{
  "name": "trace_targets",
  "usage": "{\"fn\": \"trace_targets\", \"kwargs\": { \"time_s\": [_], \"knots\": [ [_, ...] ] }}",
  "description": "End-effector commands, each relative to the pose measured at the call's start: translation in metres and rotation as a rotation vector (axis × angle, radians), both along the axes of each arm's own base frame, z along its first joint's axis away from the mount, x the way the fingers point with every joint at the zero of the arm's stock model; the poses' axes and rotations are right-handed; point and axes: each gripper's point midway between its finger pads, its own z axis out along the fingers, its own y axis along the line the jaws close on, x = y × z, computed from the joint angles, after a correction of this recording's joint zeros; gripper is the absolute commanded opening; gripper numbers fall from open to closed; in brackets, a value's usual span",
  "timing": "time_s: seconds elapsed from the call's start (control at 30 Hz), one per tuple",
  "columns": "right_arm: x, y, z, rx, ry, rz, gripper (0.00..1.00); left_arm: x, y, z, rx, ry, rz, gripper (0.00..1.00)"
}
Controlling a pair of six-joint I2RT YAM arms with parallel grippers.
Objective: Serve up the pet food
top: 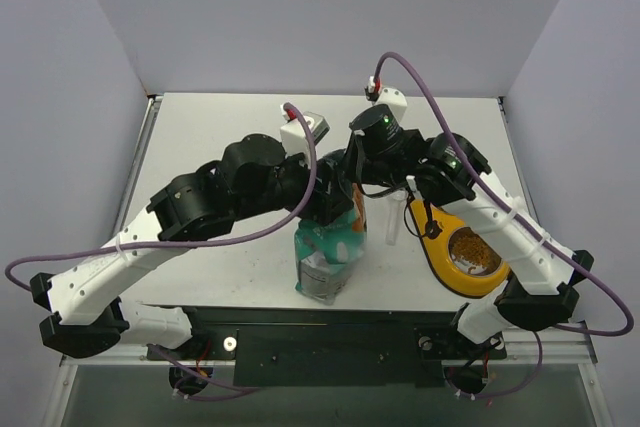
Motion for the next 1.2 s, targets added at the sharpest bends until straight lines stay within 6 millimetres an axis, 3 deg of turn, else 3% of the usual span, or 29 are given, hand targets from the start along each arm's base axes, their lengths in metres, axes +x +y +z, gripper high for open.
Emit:
{"fn": "trace_targets", "kwargs": {
  "time_s": [0.0, 0.13, 0.23, 0.27, 0.3, 0.4, 0.47, 0.5, 0.53, 0.57, 0.6, 0.67, 0.7, 0.73, 0.77, 0.8, 0.83, 0.87, 0.9, 0.93, 0.97, 1.1, 1.13, 1.17],
  "knots": [
    [0.018, 0.024, 0.069, 0.318, -0.095, -0.041, 0.00, -0.001, -0.002, 0.029, -0.048, -0.179, -0.052, 0.80],
    [0.020, 0.025, 0.057, 0.322, -0.065, -0.058, 0.00, -0.009, -0.009, 0.015, 0.020, -0.199, -0.085, 0.85],
    [0.016, 0.025, 0.056, 0.330, -0.055, -0.051, 0.00, -0.001, -0.009, -0.005, 0.137, -0.206, -0.023, 0.84],
    [0.016, 0.023, 0.054, 0.333, -0.046, -0.060, 0.00, 0.001, -0.008, -0.001, 0.153, -0.227, 0.013, 0.80],
    [0.014, 0.021, 0.054, 0.337, -0.047, -0.065, 0.00, 0.002, -0.012, -0.010, 0.193, -0.219, 0.017, 0.79],
    [0.013, 0.019, 0.050, 0.328, -0.049, -0.067, 0.00, 0.000, -0.021, -0.013, 0.232, -0.234, 0.023, 0.69],
    [0.011, 0.025, 0.051, 0.326, -0.051, -0.014, 0.00, 0.000, -0.024, -0.019, 0.241, -0.215, 0.022, 0.58],
    [0.011, 0.033, 0.052, 0.332, -0.053, 0.029, 0.00, -0.001, -0.025, -0.019, 0.236, -0.214, 0.026, 0.44],
    [0.005, 0.038, 0.058, 0.311, -0.073, 0.119, 0.04, 0.001, -0.022, -0.018, 0.237, -0.215, 0.043, 0.37],
    [0.005, 0.037, 0.058, 0.254, -0.105, 0.173, 0.11, 0.001, -0.019, -0.016, 0.235, -0.218, 0.049, 0.22],
    [0.004, 0.034, 0.057, 0.237, -0.108, 0.209, 0.22, 0.004, -0.013, -0.013, 0.234, -0.229, 0.072, 0.17],
    [0.003, 0.024, 0.045, 0.188, -0.098, 0.303, 0.35, 0.005, -0.005, -0.008, 0.225, -0.239, 0.077, 0.08],
    [0.011, 0.005, 0.038, 0.162, -0.099, 0.293, 0.37, 0.006, -0.002, -0.010, 0.228, -0.241, 0.072, 0.04],
    [0.003, 0.001, 0.042, 0.196, -0.097, 0.342, 0.43, 0.000, -0.001, -0.006, 0.196, -0.234, 0.033, 0.03],
    [0.015, -0.015, 0.028, 0.181, -0.078, 0.324, 0.46, 0.003, -0.002, -0.007, 0.175, -0.231, 0.025, 0.00],
    [0.006, -0.017, 0.040, 0.230, -0.105, 0.384, 0.47, -0.007, -0.003, -0.001, 0.127, -0.223, -0.031, 0.00],
    [0.014, -0.031, 0.030, 0.212, -0.108, 0.385, 0.51, -0.008, -0.007, -0.001, 0.080, -0.208, -0.068, 0.00],
    [0.005, -0.035, 0.037, 0.229, -0.131, 0.425, 0.55, -0.010, -0.004, 0.009, 0.029, -0.212, -0.081, 0.00],
    [0.012, -0.047, 0.031, 0.202, -0.146, 0.420, 0.62, -0.005, -0.004, 0.010, -0.012, -0.191, -0.094, 0.00],
    [0.006, -0.050, 0.039, 0.221, -0.182, 0.461, 0.65, -0.004, -0.003, 0.020, -0.059, -0.198, -0.100, 0.00],
    [0.006, -0.054, 0.033, 0.225, -0.182, 0.485, 0.70, 0.001, 0.001, 0.022, -0.089, -0.178, -0.116, 0.00],
    [0.002, -0.043, 0.031, 0.317, -0.250, 0.634, 0.71, 0.006, 0.007, 0.044, -0.178, -0.172, -0.213, 0.00],
    [0.006, -0.037, 0.045, 0.350, -0.345, 0.667, 0.70, 0.005, 0.004, 0.044, -0.185, -0.158, -0.248, 0.00],
    [0.006, -0.029, 0.035, 0.430, -0.310, 0.678, 0.70, -0.001, 0.003, 0.050, -0.211, -0.148, -0.314, 0.00]
  ]
}}
